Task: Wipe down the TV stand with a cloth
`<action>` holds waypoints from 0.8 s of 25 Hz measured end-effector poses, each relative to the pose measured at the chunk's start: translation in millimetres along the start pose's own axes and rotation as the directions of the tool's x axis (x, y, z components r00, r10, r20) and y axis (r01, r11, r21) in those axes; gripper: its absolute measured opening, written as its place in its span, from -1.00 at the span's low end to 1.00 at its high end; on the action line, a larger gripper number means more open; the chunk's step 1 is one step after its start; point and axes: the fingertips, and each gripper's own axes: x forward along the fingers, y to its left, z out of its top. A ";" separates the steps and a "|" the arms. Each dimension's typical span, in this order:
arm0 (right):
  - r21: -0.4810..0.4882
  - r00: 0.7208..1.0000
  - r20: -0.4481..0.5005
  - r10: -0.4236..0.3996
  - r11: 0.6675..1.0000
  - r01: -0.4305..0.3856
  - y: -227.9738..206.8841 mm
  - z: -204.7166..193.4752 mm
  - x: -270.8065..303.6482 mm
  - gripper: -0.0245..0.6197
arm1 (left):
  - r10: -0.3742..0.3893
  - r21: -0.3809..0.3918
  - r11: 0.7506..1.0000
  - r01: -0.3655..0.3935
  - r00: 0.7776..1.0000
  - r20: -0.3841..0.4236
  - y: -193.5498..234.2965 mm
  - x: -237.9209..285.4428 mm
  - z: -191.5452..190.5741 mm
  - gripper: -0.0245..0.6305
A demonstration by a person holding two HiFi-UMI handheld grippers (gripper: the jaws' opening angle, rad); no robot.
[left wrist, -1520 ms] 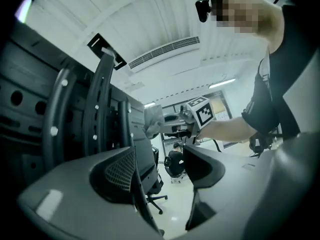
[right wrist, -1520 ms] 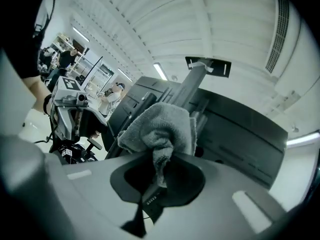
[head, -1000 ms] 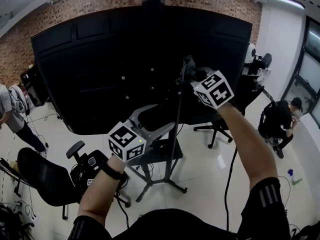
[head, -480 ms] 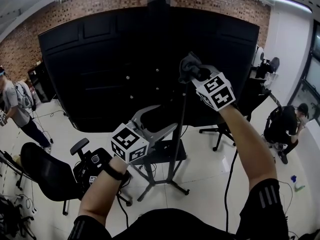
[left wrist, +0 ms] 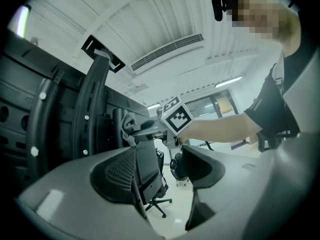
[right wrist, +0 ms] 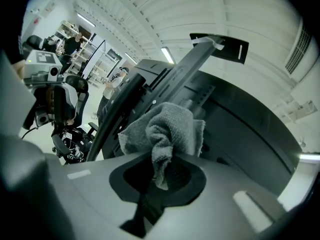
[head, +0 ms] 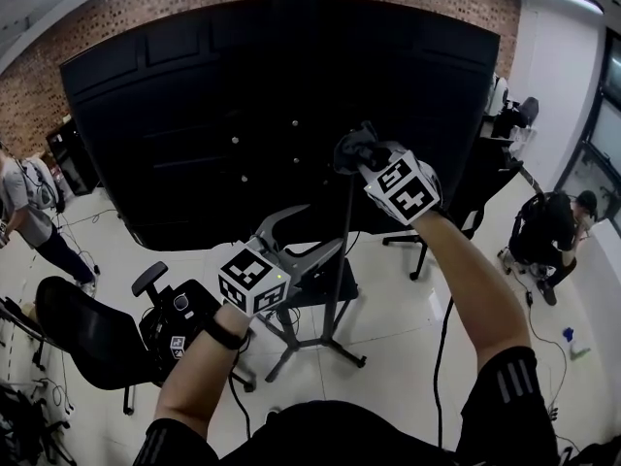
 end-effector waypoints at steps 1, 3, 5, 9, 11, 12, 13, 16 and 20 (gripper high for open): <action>0.005 1.000 -0.008 0.008 1.000 -0.008 3.9 -4.3 1.9 -0.80 | -0.001 -0.005 1.000 0.001 1.000 -0.005 -0.4 1.0 -3.6 0.03; 0.017 0.999 -0.025 0.029 0.999 -0.028 13.5 -14.2 5.7 -0.80 | -0.001 -0.011 1.000 0.001 1.000 -0.014 -1.3 2.4 -11.2 0.03; 0.029 0.998 -0.039 0.046 0.999 -0.045 24.1 -25.3 8.8 -0.82 | 0.001 -0.019 1.000 -0.001 1.000 -0.022 -1.3 3.1 -19.3 0.03; 0.056 0.997 -0.053 0.062 0.997 -0.059 38.8 -43.1 16.0 -0.82 | 0.016 -0.044 0.999 -0.018 0.999 -0.049 5.4 4.4 -38.1 0.03; 0.056 0.996 -0.063 0.063 0.997 -0.060 43.9 -49.7 18.6 -0.82 | 0.022 -0.056 0.998 -0.026 0.998 -0.066 7.6 4.1 -49.1 0.03; 0.056 0.995 -0.070 0.068 0.996 -0.064 47.2 -53.4 20.0 -0.81 | 0.023 -0.063 0.998 -0.028 0.997 -0.074 8.1 3.9 -54.6 0.03; 0.058 0.994 -0.076 0.074 0.996 -0.069 50.8 -57.4 21.6 -0.80 | 0.025 -0.069 0.997 -0.030 0.996 -0.080 8.3 3.7 -59.5 0.03; 0.082 0.992 -0.085 0.089 0.993 -0.082 61.6 -69.9 26.7 -0.79 | 0.023 -0.087 0.996 -0.031 0.995 -0.095 7.5 3.3 -72.5 0.03; 0.120 0.991 -0.091 0.101 0.989 -0.090 76.9 -87.4 33.0 -0.74 | 0.012 -0.108 0.994 -0.025 0.992 -0.124 4.7 2.5 -92.4 0.03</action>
